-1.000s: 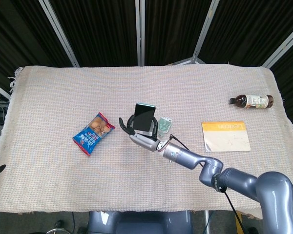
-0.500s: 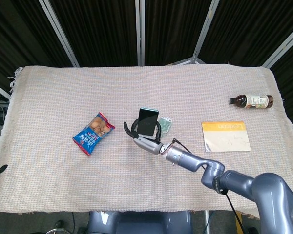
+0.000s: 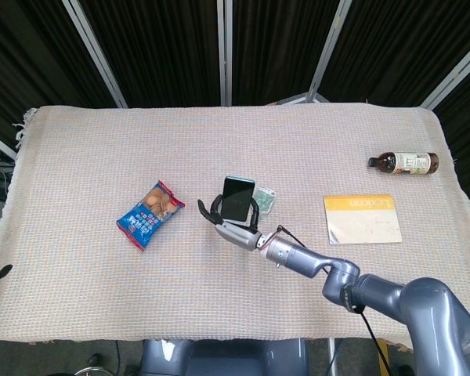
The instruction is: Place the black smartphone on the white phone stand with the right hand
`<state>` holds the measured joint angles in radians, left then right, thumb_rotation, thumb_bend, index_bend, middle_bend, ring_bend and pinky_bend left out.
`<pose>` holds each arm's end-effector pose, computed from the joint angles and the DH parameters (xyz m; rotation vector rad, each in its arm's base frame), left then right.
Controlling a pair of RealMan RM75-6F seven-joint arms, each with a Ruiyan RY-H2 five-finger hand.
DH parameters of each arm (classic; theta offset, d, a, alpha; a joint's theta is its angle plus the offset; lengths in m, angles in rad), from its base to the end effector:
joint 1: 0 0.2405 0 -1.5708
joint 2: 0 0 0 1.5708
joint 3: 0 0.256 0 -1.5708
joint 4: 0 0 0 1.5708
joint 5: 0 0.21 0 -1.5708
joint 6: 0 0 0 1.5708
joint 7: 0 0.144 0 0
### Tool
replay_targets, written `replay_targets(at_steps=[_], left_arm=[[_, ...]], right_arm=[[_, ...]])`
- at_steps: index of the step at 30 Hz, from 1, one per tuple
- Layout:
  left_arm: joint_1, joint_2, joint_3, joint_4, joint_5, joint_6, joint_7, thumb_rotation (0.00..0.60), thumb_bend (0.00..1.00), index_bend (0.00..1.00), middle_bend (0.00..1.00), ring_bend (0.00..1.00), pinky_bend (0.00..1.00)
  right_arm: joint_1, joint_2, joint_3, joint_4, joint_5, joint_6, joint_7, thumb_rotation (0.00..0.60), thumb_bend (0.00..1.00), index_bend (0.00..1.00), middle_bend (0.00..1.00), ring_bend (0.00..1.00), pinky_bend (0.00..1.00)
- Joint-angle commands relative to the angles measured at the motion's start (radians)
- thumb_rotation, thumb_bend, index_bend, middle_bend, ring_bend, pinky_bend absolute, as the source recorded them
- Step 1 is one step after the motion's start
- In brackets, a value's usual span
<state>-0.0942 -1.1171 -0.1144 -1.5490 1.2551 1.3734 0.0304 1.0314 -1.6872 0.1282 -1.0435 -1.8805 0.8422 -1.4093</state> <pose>-0.3540 0.1946 0.1761 -1.2120 -0.9698 -0.7178 -0.0610 -0.3693 -0.0674 1.7598 1.3833 0.3055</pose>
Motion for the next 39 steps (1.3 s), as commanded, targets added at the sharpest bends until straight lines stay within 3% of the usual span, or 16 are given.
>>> replay_targets(at_steps=[1,4,16,24,29,32,36,39], left_arm=[[-0.001,-0.001,0.001,0.0,0.001,-0.001,0.002,0.6,0.0,0.0,0.0,0.0,0.0],[-0.001,-0.001,0.001,0.0,0.001,-0.002,0.002,0.6,0.0,0.0,0.0,0.0,0.0],[0.001,0.0,0.003,-0.004,0.008,0.005,0.002,0.6,0.0,0.0,0.0,0.0,0.0],[0.003,0.003,0.006,-0.008,0.021,0.011,-0.007,0.6,0.0,0.0,0.0,0.0,0.0],[0.006,0.005,0.011,-0.009,0.051,0.032,-0.014,0.6,0.0,0.0,0.0,0.0,0.0],[0.009,0.001,0.017,-0.006,0.086,0.056,-0.022,0.6,0.0,0.0,0.0,0.0,0.0],[0.013,-0.006,0.026,-0.001,0.131,0.086,-0.037,0.6,0.0,0.0,0.0,0.0,0.0],[0.018,-0.009,0.037,-0.004,0.171,0.111,-0.044,0.6,0.0,0.0,0.0,0.0,0.0]], right_arm=[[-0.002,0.005,0.003,-0.011,0.009,-0.004,-0.009,0.6,0.15,0.29,0.27,0.24,0.05],[-0.005,0.008,0.002,-0.018,0.017,-0.001,-0.014,0.6,0.14,0.26,0.21,0.21,0.04],[-0.031,0.036,-0.005,-0.054,0.035,0.037,-0.019,0.6,0.14,0.25,0.19,0.21,0.03],[-0.117,0.123,0.002,-0.177,0.061,0.168,0.028,0.6,0.14,0.25,0.19,0.21,0.03],[-0.252,0.205,0.016,-0.322,0.141,0.345,0.18,0.6,0.13,0.2,0.17,0.21,0.02],[-0.387,0.263,0.024,-0.443,0.261,0.472,0.357,0.6,0.07,0.1,0.12,0.19,0.0],[-0.519,0.355,0.014,-0.559,0.392,0.548,0.558,0.6,0.0,0.0,0.0,0.02,0.0],[-0.604,0.435,-0.013,-0.638,0.466,0.568,0.695,0.6,0.0,0.0,0.0,0.0,0.0]])
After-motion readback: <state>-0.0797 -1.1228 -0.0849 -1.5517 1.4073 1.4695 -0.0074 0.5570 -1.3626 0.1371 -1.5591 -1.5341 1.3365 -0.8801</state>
